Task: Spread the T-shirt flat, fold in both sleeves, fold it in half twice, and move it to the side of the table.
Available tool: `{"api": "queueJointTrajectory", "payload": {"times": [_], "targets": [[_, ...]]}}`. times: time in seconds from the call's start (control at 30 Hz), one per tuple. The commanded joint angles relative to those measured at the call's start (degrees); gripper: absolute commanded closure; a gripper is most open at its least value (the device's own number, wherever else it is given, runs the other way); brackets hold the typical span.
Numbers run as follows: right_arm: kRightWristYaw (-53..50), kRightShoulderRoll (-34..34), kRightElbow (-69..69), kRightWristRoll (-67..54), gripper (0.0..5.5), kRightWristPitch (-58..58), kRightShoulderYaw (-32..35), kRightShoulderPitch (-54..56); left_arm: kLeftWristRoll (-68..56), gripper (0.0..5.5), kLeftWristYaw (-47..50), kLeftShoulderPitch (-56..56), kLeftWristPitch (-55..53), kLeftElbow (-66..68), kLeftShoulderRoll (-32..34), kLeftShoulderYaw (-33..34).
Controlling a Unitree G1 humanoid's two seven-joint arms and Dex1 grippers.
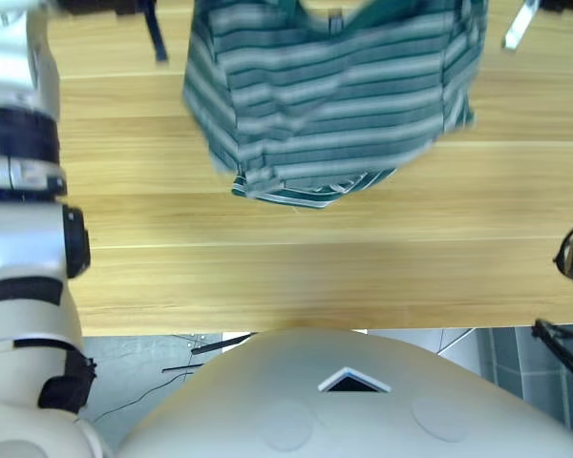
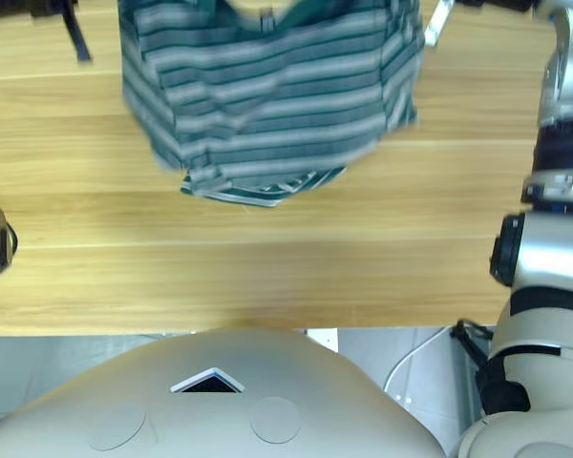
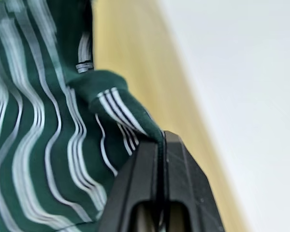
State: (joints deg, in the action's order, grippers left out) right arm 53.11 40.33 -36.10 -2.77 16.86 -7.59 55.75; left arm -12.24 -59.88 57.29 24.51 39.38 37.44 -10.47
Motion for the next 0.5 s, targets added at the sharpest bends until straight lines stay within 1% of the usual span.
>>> {"api": "queueJointTrajectory", "payload": {"times": [0.03,0.07,0.1,0.13,0.17,0.2,0.23,0.27,0.33,0.37,0.4,0.43,0.47,0.5], "targets": [[-55.58,7.01,-5.15,17.80,5.47,9.90,13.69,26.42,10.74,5.50,53.18,34.74,18.20,15.50,8.47,18.82],[-52.11,6.18,3.34,16.81,5.47,14.09,18.02,12.94,11.52,5.50,48.55,22.68,25.36,9.69,7.65,21.33],[-49.72,4.84,8.34,16.43,5.47,18.42,19.89,0.11,12.06,5.50,44.45,9.70,31.18,5.51,6.14,22.08],[-49.18,3.45,10.44,16.48,5.47,21.20,20.23,-9.38,12.89,5.50,41.91,-1.39,35.70,3.17,4.89,21.81],[-47.15,1.27,8.92,12.76,5.47,23.99,20.47,-15.24,18.40,5.50,45.14,-11.14,38.79,2.64,4.52,22.23],[-45.92,0.21,7.78,10.28,5.47,26.18,20.87,-19.52,19.68,5.50,46.42,-18.40,41.28,3.44,3.58,23.49],[-42.41,-0.31,6.62,6.50,5.47,26.48,20.84,-22.69,19.47,5.50,46.69,-24.30,43.31,4.44,2.45,24.10],[-40.60,0.31,5.11,6.47,5.47,27.02,19.86,-25.62,19.56,5.50,46.37,-29.04,45.02,6.00,1.58,23.48],[-38.48,2.07,2.20,10.03,5.47,24.95,16.57,-29.47,17.20,5.50,43.96,-34.00,45.47,8.32,0.32,21.28],[-39.31,2.98,-0.21,14.08,5.47,24.25,14.26,-30.87,22.00,5.50,45.50,-35.69,44.87,10.26,0.89,19.17],[-37.74,4.13,-1.00,18.24,5.47,24.50,10.65,-33.61,26.84,5.50,46.53,-37.54,41.45,13.31,1.23,15.65],[-34.84,4.87,-0.33,19.67,5.47,25.31,8.12,-36.73,32.67,5.50,46.93,-39.98,39.97,15.14,1.83,11.87],[-30.20,5.57,2.25,18.63,5.47,25.66,5.90,-40.83,35.72,5.50,45.37,-42.44,40.16,16.15,2.02,8.92],[-26.22,6.91,5.88,17.56,5.47,27.84,3.67,-45.35,35.08,5.50,42.04,-44.63,40.30,16.55,1.53,6.85]]}}
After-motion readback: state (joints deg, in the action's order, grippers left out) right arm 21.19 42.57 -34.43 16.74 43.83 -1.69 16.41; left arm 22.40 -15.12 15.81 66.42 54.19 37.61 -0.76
